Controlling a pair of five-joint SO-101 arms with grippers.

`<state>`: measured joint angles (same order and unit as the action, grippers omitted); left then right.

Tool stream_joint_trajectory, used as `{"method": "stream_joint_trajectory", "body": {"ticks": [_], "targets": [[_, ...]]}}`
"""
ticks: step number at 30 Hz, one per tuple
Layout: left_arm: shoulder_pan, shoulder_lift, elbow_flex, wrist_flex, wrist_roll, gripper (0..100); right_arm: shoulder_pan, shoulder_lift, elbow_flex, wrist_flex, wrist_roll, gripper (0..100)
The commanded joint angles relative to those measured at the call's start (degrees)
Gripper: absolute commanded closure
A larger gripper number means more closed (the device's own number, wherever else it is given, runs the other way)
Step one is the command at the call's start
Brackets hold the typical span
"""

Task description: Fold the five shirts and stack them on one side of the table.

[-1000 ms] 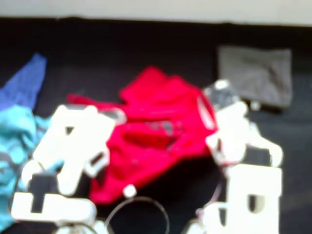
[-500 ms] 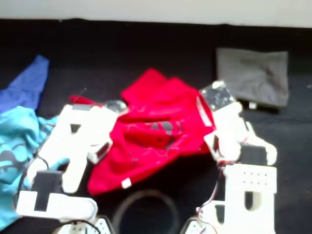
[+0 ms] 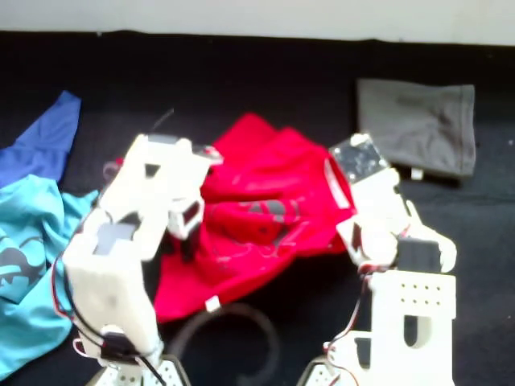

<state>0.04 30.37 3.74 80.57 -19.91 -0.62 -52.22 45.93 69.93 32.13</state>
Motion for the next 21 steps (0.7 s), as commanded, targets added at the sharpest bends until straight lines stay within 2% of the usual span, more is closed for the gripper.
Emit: {"method": "stream_joint_trajectory", "body": {"ticks": [1, 6, 12, 16, 21], "targets": [[-1.71, 6.55, -20.88, 2.55, 2.46, 85, -0.22, -0.92, -0.13, -1.19, 0.18, 99.1], [-2.24, 14.55, -41.89, 8.00, 2.81, 85, -0.04, -0.84, -0.13, -3.74, 0.18, 99.1], [-2.24, 22.64, -60.62, 20.57, 2.90, 85, 0.40, 4.18, 1.80, -10.68, 0.18, 99.1], [-3.56, 20.00, -57.01, 21.45, 2.90, 85, 0.40, 8.75, 1.36, -10.86, 0.18, 99.1], [-4.00, 7.52, -40.04, 21.45, 2.46, 85, 0.22, 9.63, 1.27, -11.82, 0.18, 99.1]]}}
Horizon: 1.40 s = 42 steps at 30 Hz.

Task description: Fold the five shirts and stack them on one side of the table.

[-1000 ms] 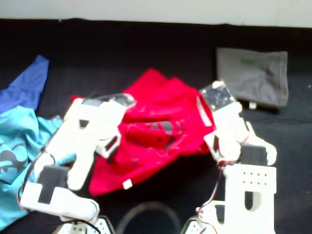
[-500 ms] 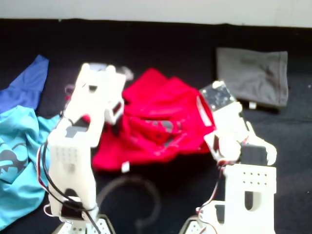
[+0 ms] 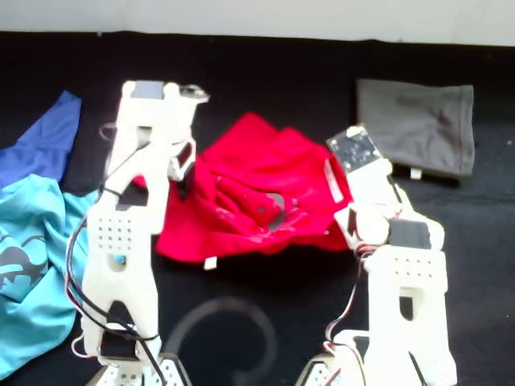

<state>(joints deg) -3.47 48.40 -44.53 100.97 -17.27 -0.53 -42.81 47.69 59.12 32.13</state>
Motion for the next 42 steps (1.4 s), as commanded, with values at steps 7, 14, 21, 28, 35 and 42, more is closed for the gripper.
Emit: {"method": "stream_joint_trajectory", "body": {"ticks": [7, 14, 21, 28, 35, 42], "targets": [[-1.01, -29.93, 37.67, -5.80, -5.19, 85, 0.13, 0.22, -0.48, -1.01, 0.18, 99.1], [-2.07, -33.19, 53.05, -16.88, -4.48, 85, 0.13, 0.22, -0.48, -0.84, 0.18, 99.1], [-1.80, -33.19, 53.76, -16.79, -1.93, 85, 0.13, 0.22, -0.40, -0.66, 0.18, 99.1], [0.22, -33.71, 55.87, -16.70, -1.85, 81, 0.13, 0.22, -0.22, -0.57, 0.18, 99.1], [-0.31, -33.10, 56.57, -18.29, -1.85, 80, 0.13, 0.22, -0.04, -0.57, 0.18, 99.1], [1.19, -33.01, 59.30, -21.01, -1.85, 80, 0.13, 0.22, -0.13, -0.57, 0.18, 99.1]]}}
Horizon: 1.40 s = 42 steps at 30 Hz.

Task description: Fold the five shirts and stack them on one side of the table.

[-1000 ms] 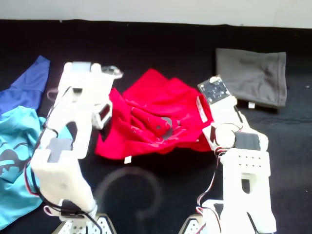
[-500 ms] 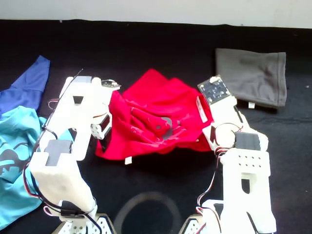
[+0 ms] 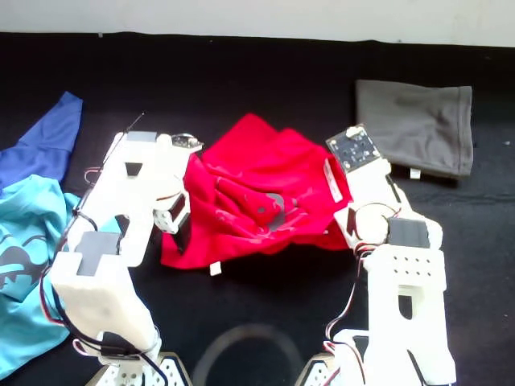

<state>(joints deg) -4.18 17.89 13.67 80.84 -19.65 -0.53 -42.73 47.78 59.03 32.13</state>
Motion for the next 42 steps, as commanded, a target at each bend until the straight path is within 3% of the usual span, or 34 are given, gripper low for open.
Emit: {"method": "stream_joint_trajectory", "body": {"ticks": [1, 10, 14, 21, 32, 42], "targets": [[2.33, -2.51, 2.07, -1.32, 0.53, 80, 0.13, 0.13, -0.22, -0.48, 0.18, 99.1], [4.26, -2.51, 8.13, -4.84, 0.53, 81, 0.13, 0.13, -0.04, -0.48, 0.18, 99.1], [4.53, -2.68, 7.87, -4.84, 0.53, 99, 0.31, -0.31, 0.57, -0.48, 0.18, 99.1], [4.18, -3.74, 6.46, -3.87, 1.58, 99, 0.13, -0.40, 4.18, -1.01, 0.09, 99.1], [3.03, -20.53, -19.30, 19.25, 4.57, 99, 0.22, -0.40, 1.19, -16.31, -7.56, 99.1], [-5.67, -33.19, -35.30, 20.04, 4.66, 99, 0.31, -0.40, -31.16, -4.97, -9.49, 99.1]]}}
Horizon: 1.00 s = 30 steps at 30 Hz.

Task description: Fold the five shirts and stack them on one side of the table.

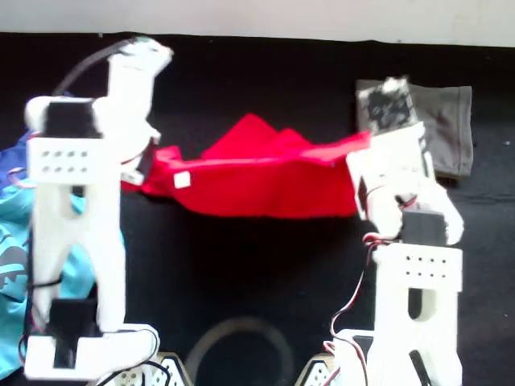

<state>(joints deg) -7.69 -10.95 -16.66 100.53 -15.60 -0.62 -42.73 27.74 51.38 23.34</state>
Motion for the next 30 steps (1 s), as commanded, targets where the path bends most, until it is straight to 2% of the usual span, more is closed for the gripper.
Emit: {"method": "stream_joint_trajectory", "body": {"ticks": [1, 6, 13, 18, 26, 30], "targets": [[-2.51, -5.23, -6.20, 0.35, 0.62, 99, 0.48, -0.40, -13.67, 3.82, -0.70, 99.1], [-3.38, -10.77, -11.21, 0.35, 0.62, 99, 0.48, -0.31, -27.30, 9.98, -0.44, 99.1], [-1.01, -19.47, -11.91, 0.35, 0.70, 99, 0.48, -0.40, -40.66, 16.22, -0.35, 99.1], [-1.10, -26.07, -11.65, 0.35, 5.98, 99, 0.48, -0.40, -47.60, 16.13, -0.35, 99.1], [-1.10, -30.29, 1.54, 0.26, 5.89, 99, 0.48, -0.48, -59.03, 16.48, -0.26, 99.1], [-1.10, -31.69, 2.51, -2.37, 5.89, 99, 0.48, -0.48, -63.96, 16.48, 0.79, 99.1]]}}
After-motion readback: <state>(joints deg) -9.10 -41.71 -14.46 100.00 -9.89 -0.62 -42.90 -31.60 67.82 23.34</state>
